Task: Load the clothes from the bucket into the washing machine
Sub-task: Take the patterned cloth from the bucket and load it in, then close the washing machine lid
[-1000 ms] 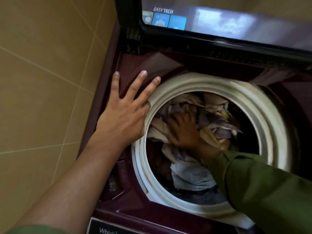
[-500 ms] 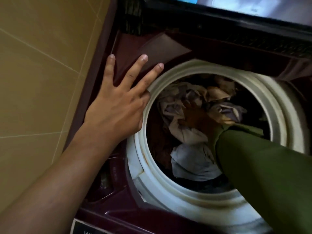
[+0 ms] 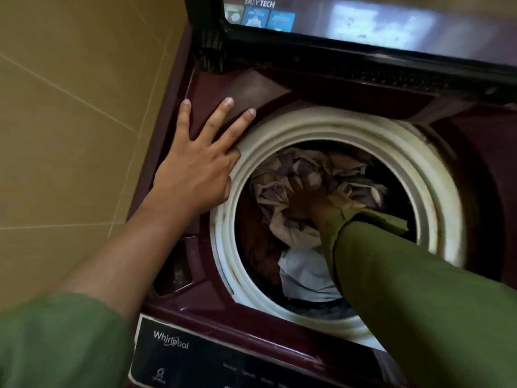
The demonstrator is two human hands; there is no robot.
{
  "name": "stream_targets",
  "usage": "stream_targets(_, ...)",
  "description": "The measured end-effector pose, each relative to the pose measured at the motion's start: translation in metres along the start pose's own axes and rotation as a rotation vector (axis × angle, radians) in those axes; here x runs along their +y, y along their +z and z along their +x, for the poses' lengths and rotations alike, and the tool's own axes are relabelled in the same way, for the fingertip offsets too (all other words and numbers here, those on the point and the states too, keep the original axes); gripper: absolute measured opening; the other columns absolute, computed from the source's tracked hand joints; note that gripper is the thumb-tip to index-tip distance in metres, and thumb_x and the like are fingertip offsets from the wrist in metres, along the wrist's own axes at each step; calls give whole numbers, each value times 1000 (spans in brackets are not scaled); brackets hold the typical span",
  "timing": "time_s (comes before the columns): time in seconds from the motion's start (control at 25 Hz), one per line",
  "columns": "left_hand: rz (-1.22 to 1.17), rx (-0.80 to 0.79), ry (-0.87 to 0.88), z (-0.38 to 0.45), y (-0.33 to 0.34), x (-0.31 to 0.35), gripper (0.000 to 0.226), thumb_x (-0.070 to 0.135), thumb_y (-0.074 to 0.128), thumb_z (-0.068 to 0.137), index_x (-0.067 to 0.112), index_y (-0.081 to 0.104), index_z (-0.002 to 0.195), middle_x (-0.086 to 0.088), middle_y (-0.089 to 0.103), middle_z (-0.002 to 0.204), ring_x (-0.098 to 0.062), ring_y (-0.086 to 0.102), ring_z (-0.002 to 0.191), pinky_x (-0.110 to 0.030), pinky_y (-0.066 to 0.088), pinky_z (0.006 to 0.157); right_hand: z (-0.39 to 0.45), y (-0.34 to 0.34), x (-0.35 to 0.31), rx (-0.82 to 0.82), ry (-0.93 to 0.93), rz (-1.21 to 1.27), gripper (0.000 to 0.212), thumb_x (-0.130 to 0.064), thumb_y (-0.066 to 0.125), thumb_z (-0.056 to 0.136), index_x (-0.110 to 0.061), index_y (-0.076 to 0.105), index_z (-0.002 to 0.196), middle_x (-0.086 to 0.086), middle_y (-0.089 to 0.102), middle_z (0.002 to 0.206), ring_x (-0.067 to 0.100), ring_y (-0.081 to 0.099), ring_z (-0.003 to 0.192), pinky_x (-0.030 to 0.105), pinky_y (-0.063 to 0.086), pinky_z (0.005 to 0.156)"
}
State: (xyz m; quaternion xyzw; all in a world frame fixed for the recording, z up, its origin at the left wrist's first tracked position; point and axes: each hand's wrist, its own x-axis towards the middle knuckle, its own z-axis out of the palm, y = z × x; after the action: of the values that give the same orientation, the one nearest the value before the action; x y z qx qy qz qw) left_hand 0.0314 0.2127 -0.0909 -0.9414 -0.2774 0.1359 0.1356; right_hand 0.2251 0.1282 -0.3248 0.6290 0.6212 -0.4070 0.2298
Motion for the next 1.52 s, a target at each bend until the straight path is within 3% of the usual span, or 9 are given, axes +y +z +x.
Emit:
stream_targets(0.2,11,28,3,2,1,-1,28,35,54,87,18,69,102,0,5,165,-30,1,152,-72,10,111,-30,12,0,32,56,55,88,-52,47,93,-34,-16,151,0,-24,159,31,-22,146,72,-3,108)
stream_targets(0.44,-10,64,14,1,4,-2,28,33,58,81,17,70,100,-1,9,164,-30,4,152,-72,9,110,-57,-2,-10,26,78,221,81,-44,46,93,-39,-12,150,-1,-13,162,34,-9,149,62,9,115)
stream_targets(0.72,-16,173,16,3,9,-2,30,29,61,77,15,71,102,-1,18,163,-30,10,151,-71,7,110,-83,-23,-22,151,18,252,80,-36,59,89,-26,13,154,17,36,151,37,43,131,40,41,104)
stream_targets(0.92,-36,255,28,3,9,-3,26,26,70,64,16,74,87,-4,34,157,-27,19,147,-69,9,111,-127,-53,-21,208,57,253,85,-37,61,88,-25,8,154,15,16,159,38,25,142,45,32,112)
stream_targets(1.04,-55,255,30,3,10,-4,24,25,75,57,19,74,80,-4,40,154,-29,31,145,-66,10,111,-169,-84,-19,338,53,229,74,-40,51,91,-27,13,153,9,16,161,31,21,145,42,29,115)
stream_targets(1.12,-81,194,35,4,7,-3,22,25,75,52,20,73,73,-5,48,148,-30,39,139,-68,17,108,-195,-108,-20,414,73,182,61,-36,51,92,-23,31,147,11,36,152,32,34,139,42,35,108)
stream_targets(1.2,-137,95,15,11,-11,-3,19,29,69,54,19,72,70,-7,64,129,-32,58,123,-70,40,90,-223,-135,-22,540,80,131,38,-34,50,91,-21,56,127,14,60,129,33,54,120,37,43,91)
stream_targets(1.32,-403,183,-71,44,-70,-9,24,29,48,71,18,66,82,-4,64,108,-32,69,87,-46,56,61,-261,-182,-24,787,66,96,28,-32,47,95,-12,66,90,18,70,98,38,64,92,36,43,70)
stream_targets(1.52,-421,783,108,118,-226,-41,47,15,47,71,6,63,115,-19,56,133,-38,54,124,-51,44,104,-326,-279,-13,1558,-53,7,14,-14,48,91,-7,58,86,15,63,77,37,59,74,40,45,65)
